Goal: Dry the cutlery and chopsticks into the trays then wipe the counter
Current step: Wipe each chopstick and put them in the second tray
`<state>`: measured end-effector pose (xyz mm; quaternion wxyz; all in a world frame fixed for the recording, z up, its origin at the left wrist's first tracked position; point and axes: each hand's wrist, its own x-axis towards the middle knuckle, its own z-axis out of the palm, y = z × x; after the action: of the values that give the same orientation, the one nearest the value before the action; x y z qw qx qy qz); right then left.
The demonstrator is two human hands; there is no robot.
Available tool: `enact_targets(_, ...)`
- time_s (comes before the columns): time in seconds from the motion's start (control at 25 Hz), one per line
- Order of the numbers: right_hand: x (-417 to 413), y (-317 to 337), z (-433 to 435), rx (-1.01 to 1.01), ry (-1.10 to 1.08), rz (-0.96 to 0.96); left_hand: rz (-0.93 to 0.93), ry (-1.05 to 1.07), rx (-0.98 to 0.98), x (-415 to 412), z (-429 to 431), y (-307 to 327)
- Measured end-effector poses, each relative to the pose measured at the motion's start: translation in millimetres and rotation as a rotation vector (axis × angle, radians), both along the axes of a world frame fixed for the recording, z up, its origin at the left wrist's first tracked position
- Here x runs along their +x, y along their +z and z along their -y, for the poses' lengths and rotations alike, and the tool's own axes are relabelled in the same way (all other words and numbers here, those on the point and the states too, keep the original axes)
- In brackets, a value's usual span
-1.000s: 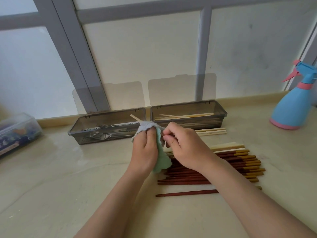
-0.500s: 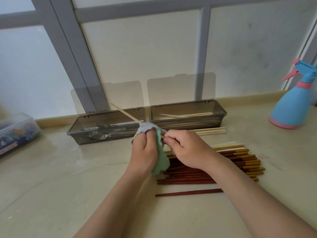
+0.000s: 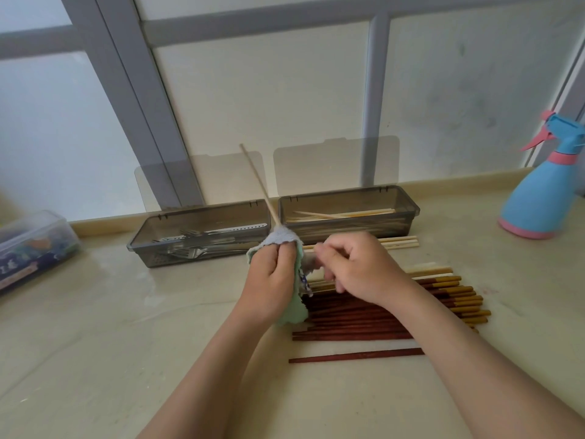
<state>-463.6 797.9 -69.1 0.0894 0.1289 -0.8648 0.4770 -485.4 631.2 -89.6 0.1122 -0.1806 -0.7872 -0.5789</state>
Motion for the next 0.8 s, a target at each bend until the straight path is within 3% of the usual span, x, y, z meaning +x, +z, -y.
enact_targets(0.16,-3,2,2,-0.425,-0.036,0.103,0.024,-0.201,-0.241,13,-4,0)
enact_targets(0.4,-15,-7,6,-0.569,-0.166,0.318,0.112,-0.252,-0.337,14,-7,2)
enact_targets(0.64,-29,-7,-10,-0.848,-0.352,0.371,0.139,-0.3,-0.361,18,-8,1)
enact_targets(0.72,-29,-4,-17,-0.807,-0.43,0.343,0.127,-0.26,-0.275,21,-8,5)
enact_targets(0.8,-26,1,-24,-0.503,-0.462,0.229,0.1,-0.141,-0.16,19,-6,8)
